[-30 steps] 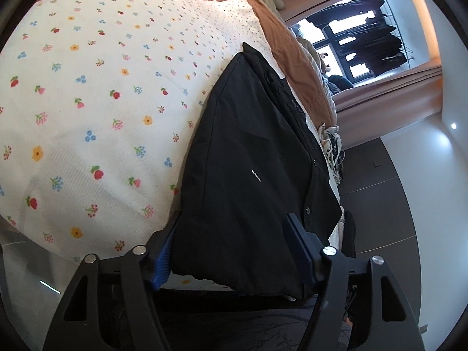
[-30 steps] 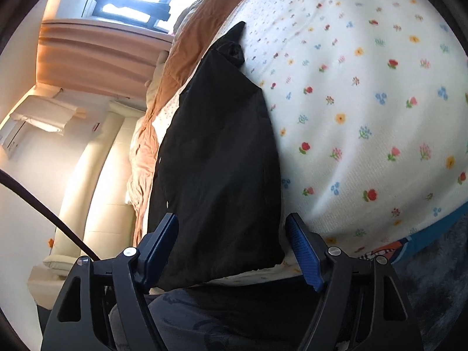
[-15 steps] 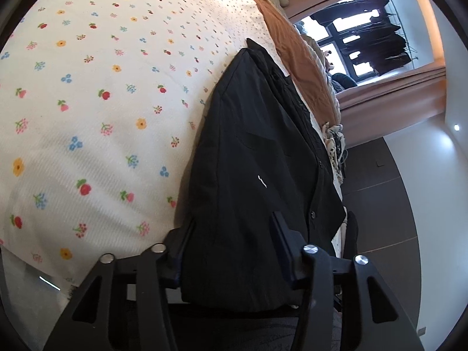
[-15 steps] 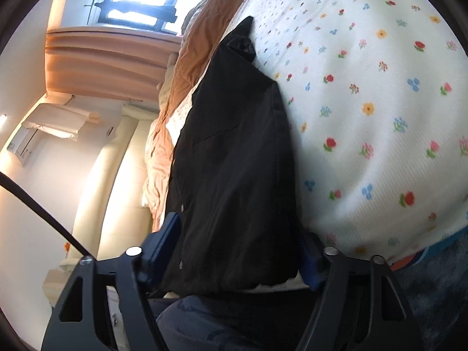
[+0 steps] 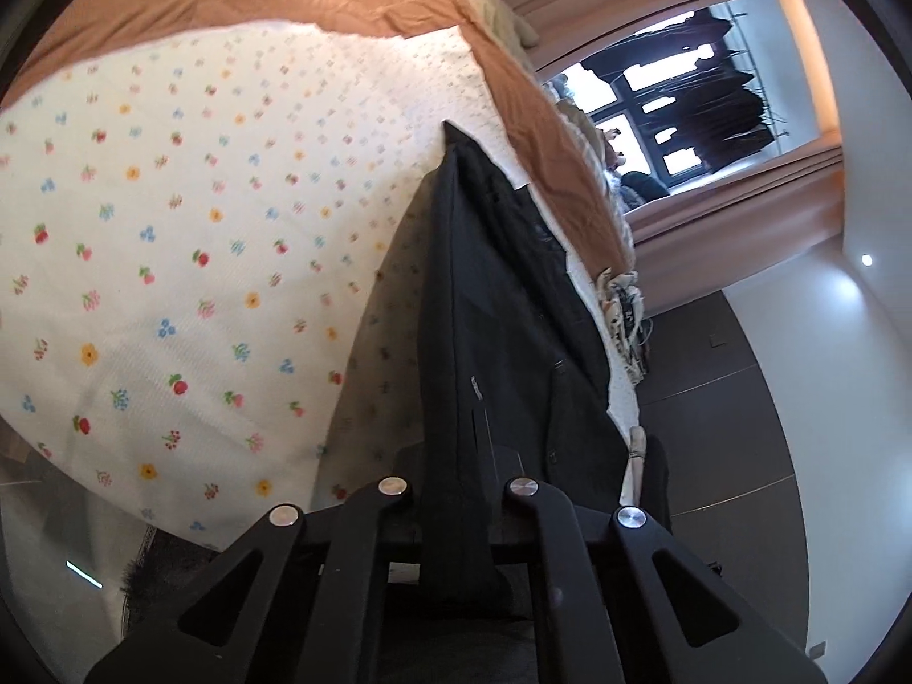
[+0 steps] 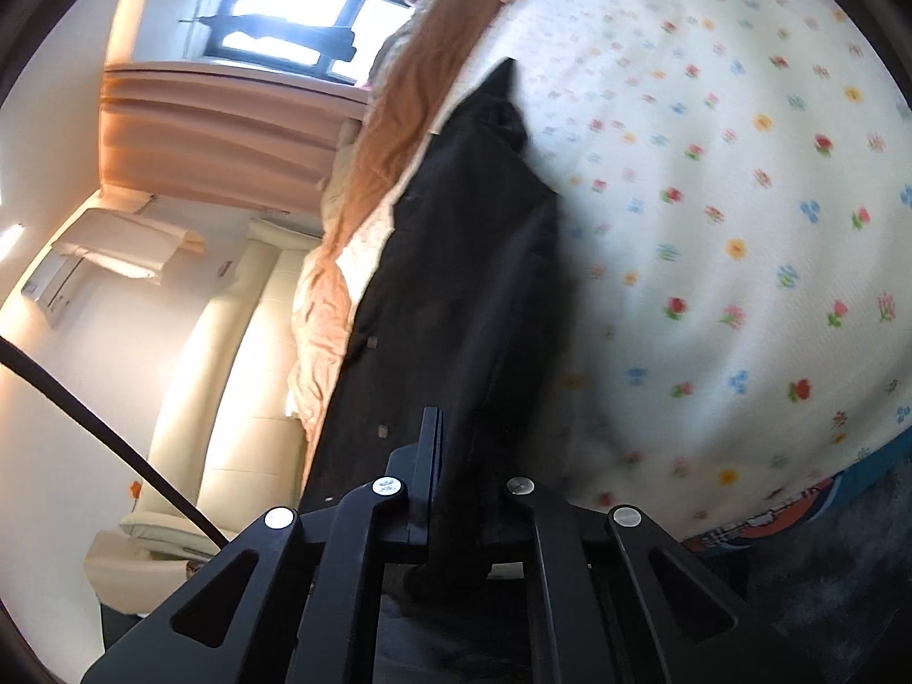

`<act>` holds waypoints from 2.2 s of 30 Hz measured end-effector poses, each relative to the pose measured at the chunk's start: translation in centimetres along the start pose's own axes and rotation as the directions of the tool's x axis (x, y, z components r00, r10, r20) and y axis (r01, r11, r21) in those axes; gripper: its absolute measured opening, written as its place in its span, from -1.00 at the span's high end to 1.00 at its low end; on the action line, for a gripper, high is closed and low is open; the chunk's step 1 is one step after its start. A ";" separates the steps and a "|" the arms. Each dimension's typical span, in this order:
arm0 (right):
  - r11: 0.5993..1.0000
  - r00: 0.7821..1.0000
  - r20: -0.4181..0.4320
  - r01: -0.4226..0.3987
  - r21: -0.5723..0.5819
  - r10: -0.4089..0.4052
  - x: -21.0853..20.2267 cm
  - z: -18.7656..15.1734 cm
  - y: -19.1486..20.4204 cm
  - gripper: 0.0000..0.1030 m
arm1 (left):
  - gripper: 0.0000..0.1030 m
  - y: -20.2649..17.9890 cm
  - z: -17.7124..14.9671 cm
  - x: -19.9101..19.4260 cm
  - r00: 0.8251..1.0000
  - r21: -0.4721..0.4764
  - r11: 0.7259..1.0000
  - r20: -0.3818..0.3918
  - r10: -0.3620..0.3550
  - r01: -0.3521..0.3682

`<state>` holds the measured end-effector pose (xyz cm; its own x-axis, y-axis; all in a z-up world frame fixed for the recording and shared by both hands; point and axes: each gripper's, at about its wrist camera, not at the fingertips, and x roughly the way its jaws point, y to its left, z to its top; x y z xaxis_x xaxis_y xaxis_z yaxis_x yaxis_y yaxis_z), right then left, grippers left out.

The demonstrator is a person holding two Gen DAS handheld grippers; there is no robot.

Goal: Fold large clothes
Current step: 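Lift the hem with both grippers and fold it over toward the collar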

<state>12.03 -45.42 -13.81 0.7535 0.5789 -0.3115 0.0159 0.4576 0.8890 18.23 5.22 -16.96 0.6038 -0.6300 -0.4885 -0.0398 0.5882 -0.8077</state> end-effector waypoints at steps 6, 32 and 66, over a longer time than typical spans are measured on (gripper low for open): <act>0.996 0.997 0.045 -0.057 -0.069 0.060 -3.8 -0.8 4.6 0.93 | 0.85 -2.5 -1.3 -3.4 0.996 0.022 0.996 0.030 -0.083 0.083; 0.929 0.939 0.150 -0.265 -0.259 0.310 -18.8 -5.5 13.4 0.93 | 0.85 -11.0 -3.7 -19.9 0.917 0.160 0.939 0.217 -0.334 0.304; 0.989 0.969 0.199 -0.135 -0.064 0.145 -0.3 10.1 12.8 0.86 | 0.85 -15.1 16.3 3.5 0.973 0.071 0.984 0.156 -0.171 0.161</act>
<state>18.64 -46.56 1.07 0.8636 0.4928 -0.1061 -0.1278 0.4176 0.8996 33.88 2.36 -1.07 0.7181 -0.6345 -0.2859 0.1150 0.5133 -0.8505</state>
